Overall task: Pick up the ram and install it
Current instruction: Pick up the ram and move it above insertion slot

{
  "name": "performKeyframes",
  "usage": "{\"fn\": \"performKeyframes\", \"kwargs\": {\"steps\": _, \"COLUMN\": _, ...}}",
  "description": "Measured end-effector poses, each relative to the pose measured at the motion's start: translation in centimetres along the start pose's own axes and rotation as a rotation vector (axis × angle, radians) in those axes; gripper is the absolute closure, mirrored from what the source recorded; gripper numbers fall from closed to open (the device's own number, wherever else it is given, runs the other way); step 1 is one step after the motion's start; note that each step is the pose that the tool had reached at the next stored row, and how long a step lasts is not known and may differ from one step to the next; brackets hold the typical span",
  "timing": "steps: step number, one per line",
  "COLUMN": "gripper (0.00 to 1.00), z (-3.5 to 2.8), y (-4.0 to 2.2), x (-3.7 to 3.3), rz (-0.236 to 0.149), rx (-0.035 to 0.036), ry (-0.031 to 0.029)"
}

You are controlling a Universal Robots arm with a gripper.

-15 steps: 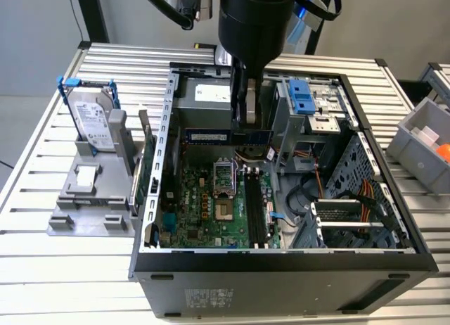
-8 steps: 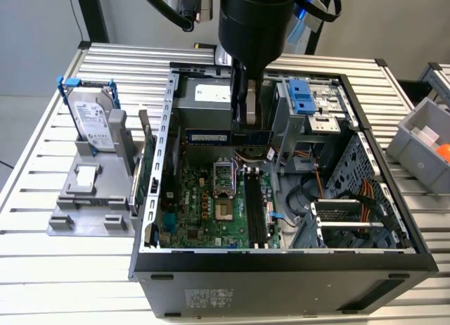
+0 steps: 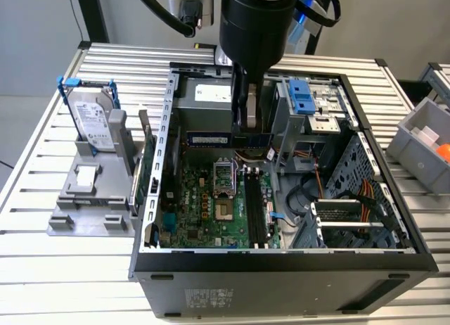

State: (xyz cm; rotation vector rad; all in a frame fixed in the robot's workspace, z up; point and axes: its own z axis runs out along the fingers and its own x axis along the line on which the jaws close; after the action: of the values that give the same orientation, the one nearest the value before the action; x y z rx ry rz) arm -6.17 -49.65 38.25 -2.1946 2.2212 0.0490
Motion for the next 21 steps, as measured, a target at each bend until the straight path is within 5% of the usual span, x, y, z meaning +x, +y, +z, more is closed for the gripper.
{"fn": "performKeyframes", "kwargs": {"steps": 21, "gripper": 1.00, "z": 0.54, "y": -0.12, "x": 0.02, "rz": 0.000, "rx": -0.0001, "ry": 0.0000}}
